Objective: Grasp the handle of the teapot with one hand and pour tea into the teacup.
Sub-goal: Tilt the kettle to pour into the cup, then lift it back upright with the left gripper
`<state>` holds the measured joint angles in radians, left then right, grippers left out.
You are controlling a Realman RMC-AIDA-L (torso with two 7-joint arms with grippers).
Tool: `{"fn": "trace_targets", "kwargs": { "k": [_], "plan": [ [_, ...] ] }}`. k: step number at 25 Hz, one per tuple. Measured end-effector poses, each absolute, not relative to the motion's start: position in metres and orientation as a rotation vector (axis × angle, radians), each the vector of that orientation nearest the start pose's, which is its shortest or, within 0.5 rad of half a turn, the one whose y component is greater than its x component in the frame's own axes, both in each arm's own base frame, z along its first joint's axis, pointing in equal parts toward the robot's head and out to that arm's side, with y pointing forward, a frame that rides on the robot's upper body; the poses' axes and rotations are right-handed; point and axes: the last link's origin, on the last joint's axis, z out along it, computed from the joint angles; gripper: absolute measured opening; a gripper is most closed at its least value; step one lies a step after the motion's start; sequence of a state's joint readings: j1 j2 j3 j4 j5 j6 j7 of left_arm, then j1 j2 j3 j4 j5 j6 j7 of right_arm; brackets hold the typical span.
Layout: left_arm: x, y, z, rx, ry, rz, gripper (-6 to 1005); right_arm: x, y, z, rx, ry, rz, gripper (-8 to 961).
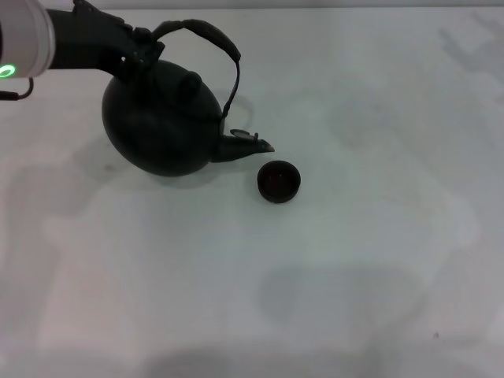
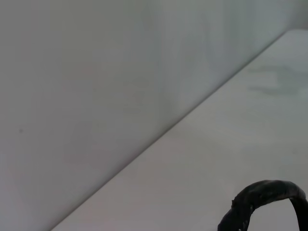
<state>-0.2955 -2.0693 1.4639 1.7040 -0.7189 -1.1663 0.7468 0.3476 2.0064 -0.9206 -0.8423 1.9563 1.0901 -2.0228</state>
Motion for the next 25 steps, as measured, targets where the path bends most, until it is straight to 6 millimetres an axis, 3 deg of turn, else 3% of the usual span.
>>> {"fn": "trace_targets", "kwargs": {
  "k": [14,25],
  "plan": [
    [-0.143,0.346,0.022,-2.470,-0.412,0.110,165,0.280,0.378,0.114,-1.927,0.375,0.808,764],
    [-0.136,0.344,0.026,-2.449,-0.373,0.153,165,0.281,0.379,0.114,-1.920,0.377,0.805,764]
  ]
}}
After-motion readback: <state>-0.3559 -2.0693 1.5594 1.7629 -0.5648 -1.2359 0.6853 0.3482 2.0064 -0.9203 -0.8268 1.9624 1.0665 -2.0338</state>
